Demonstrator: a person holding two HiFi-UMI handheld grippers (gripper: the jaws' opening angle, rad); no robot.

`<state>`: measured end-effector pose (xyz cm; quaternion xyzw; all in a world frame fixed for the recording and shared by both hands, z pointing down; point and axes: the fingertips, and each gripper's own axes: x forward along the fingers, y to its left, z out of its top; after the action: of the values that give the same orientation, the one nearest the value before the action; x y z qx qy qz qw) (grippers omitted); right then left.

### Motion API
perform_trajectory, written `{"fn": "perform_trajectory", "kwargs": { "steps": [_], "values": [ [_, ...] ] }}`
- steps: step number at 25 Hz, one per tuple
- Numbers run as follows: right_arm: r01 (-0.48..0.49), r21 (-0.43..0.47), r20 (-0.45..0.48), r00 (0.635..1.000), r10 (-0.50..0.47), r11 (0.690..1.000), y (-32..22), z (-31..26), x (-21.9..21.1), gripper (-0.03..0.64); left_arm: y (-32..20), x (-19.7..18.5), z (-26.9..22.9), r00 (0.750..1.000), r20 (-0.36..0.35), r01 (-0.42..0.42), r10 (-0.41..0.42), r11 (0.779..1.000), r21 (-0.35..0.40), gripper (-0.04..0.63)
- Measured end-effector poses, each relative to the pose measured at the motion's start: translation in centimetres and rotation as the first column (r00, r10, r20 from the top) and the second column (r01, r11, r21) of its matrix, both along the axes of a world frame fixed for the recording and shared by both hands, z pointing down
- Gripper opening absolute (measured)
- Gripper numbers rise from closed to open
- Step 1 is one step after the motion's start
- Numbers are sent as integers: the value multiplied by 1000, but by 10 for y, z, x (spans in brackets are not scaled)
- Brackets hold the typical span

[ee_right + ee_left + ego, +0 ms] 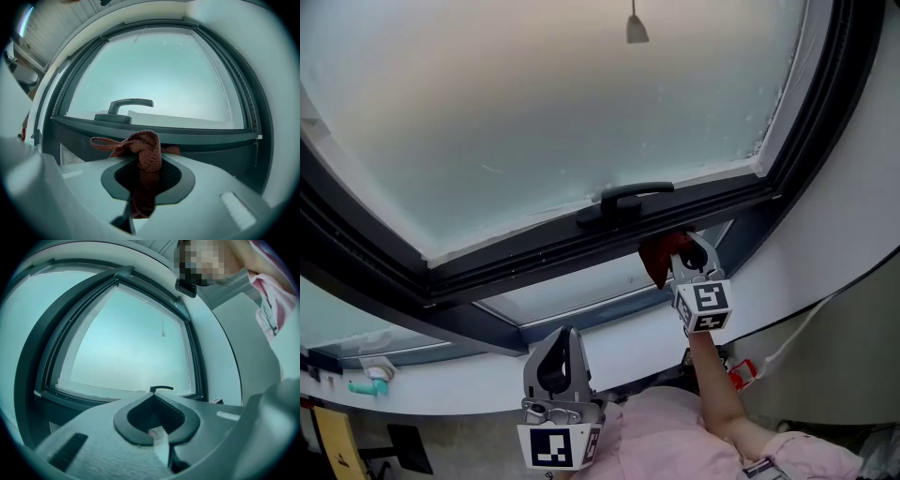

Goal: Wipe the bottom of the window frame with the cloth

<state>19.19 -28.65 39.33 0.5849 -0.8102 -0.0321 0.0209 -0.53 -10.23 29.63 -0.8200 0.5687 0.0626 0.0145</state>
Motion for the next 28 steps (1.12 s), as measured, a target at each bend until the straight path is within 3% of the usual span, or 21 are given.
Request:
{"fn": "perform_trajectory", "kwargs": {
  "steps": [28],
  "values": [
    [-94, -8, 42, 995, 94, 996, -18, 0, 81, 63, -20, 47, -4, 1000, 16, -11, 11, 1000, 5, -3]
  ]
}}
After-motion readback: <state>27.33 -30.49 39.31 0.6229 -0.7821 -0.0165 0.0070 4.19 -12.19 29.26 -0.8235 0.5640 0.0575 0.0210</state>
